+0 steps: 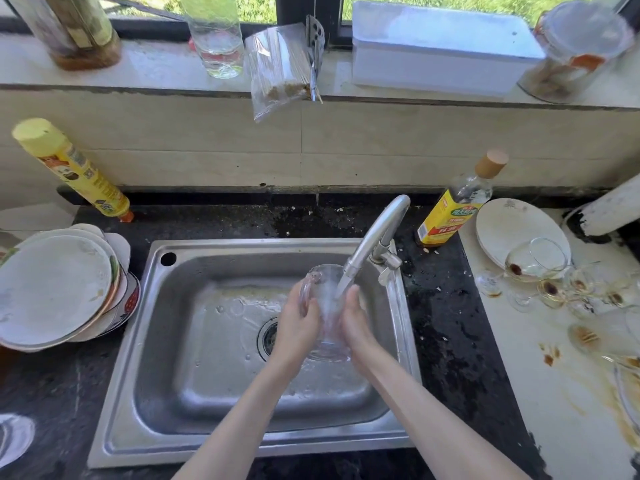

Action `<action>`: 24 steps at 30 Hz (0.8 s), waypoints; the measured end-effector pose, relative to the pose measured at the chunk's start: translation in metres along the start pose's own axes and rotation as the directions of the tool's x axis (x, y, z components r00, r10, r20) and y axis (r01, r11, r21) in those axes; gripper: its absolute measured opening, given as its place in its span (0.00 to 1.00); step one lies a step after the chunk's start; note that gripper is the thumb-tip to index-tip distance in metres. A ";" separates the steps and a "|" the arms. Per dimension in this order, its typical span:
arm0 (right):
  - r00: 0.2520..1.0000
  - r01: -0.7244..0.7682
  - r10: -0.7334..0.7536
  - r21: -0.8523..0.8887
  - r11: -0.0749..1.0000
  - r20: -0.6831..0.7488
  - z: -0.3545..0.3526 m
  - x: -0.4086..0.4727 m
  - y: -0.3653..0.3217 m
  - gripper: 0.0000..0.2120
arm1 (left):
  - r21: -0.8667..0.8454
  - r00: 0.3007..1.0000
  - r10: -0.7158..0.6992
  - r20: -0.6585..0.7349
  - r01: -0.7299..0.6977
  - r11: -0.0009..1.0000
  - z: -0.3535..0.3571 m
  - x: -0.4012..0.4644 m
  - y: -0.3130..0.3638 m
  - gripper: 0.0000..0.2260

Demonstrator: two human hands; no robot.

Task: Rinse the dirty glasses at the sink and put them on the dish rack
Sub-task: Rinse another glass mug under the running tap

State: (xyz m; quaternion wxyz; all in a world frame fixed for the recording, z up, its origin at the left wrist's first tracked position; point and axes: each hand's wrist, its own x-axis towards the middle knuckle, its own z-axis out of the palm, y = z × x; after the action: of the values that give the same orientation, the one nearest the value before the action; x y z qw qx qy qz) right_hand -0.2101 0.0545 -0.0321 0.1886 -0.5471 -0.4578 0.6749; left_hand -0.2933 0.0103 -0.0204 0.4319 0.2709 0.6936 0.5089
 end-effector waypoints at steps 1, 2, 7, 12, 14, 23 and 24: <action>1.000 -0.012 0.012 -0.013 1.000 0.007 0.000 -0.001 -0.005 0.26 | -0.038 1.000 -0.014 -0.006 0.014 0.999 0.000 0.000 -0.001 0.16; 1.000 0.016 -0.016 -0.038 0.999 0.014 0.000 -0.004 -0.008 0.22 | -0.086 0.999 -0.037 -0.025 0.035 0.996 -0.001 0.002 -0.002 0.14; 0.979 0.181 -0.162 -0.165 0.970 0.125 0.005 -0.023 0.002 0.33 | -0.331 0.984 -0.168 -0.063 0.138 0.934 -0.008 0.011 -0.002 0.08; 0.995 0.087 -0.092 -0.152 0.985 -0.028 0.003 -0.009 -0.028 0.27 | -0.371 0.983 -0.177 -0.044 0.149 0.917 -0.002 0.004 -0.005 0.08; 0.999 -0.009 0.003 -0.149 0.989 -0.042 0.004 -0.006 -0.032 0.32 | -0.390 0.979 -0.203 -0.024 0.178 0.903 -0.003 0.008 -0.004 0.08; 0.948 0.190 -0.190 0.023 0.981 0.254 0.006 -0.022 -0.007 0.22 | -0.583 0.924 -0.372 -0.087 0.256 0.771 -0.022 0.023 0.001 0.23; 0.929 0.218 -0.222 0.048 0.975 0.296 0.005 -0.025 -0.009 0.27 | -0.590 0.924 -0.376 -0.070 0.266 0.762 -0.023 0.023 0.002 0.24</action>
State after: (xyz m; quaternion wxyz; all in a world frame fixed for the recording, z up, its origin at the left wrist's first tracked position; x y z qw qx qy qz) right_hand -0.2081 0.0383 -0.0110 0.1954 -0.3823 -0.5346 0.7279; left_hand -0.3242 0.0192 -0.0236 0.5079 -0.0420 0.5822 0.6335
